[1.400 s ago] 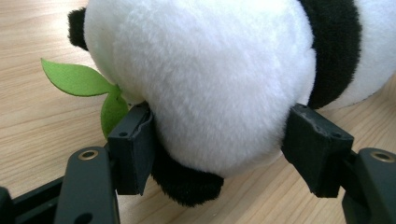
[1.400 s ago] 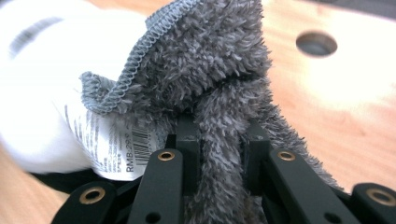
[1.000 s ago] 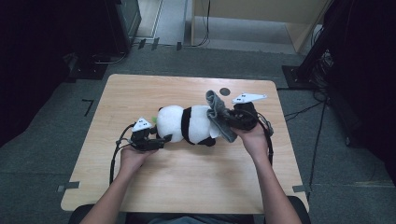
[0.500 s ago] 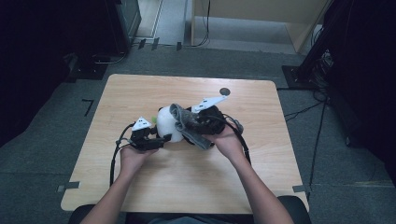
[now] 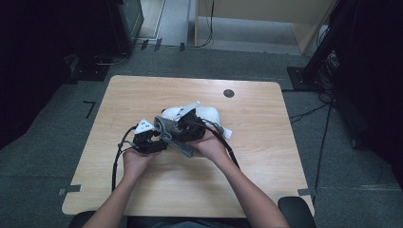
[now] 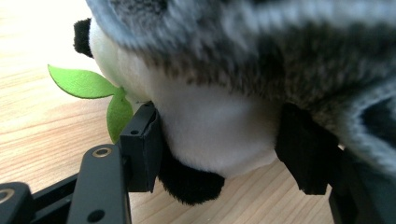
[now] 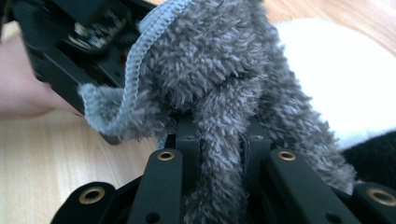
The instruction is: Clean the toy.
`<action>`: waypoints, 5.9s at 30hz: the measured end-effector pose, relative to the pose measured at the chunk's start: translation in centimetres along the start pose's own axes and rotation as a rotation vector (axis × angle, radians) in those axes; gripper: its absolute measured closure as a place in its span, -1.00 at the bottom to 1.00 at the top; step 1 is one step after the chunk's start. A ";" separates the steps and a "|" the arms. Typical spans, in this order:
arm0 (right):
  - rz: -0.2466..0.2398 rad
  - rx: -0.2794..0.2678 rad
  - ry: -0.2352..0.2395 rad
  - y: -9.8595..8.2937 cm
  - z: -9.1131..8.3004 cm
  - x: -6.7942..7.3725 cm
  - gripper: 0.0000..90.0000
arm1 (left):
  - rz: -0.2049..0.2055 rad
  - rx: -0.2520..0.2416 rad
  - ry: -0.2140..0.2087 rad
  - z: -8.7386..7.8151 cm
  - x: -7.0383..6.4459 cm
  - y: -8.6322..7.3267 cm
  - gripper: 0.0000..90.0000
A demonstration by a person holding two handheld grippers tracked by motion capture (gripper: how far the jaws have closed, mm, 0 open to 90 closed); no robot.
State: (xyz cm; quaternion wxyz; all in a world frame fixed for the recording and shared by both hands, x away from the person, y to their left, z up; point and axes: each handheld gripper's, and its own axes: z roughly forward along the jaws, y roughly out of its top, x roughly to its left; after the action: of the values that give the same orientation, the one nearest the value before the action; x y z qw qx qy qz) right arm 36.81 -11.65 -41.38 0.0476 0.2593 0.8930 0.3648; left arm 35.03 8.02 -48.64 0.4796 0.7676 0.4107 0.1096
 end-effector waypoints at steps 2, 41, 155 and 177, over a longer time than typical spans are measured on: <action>0.016 -0.003 0.010 -0.3 0.0 -0.3 0.67 | 0.003 0.000 -0.005 0.0 0.0 0.0 -0.17; 0.127 -0.111 -0.051 -7.3 -10.3 -3.6 0.67 | 0.001 0.005 -0.022 0.1 0.3 -0.1 -0.13; -0.013 0.016 0.095 -4.5 -0.7 -0.3 0.71 | 0.020 0.031 -0.007 0.0 -0.1 0.0 -0.03; 0.033 0.025 0.044 -6.5 -2.1 -1.6 0.70 | 0.026 0.032 0.003 0.1 -0.1 -0.2 -0.02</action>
State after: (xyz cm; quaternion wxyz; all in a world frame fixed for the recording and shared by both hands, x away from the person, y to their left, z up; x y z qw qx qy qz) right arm 34.86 -17.69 -44.44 0.0189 0.2664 0.8939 0.3600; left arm 34.90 7.90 -48.81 0.4653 0.7804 0.4029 0.1104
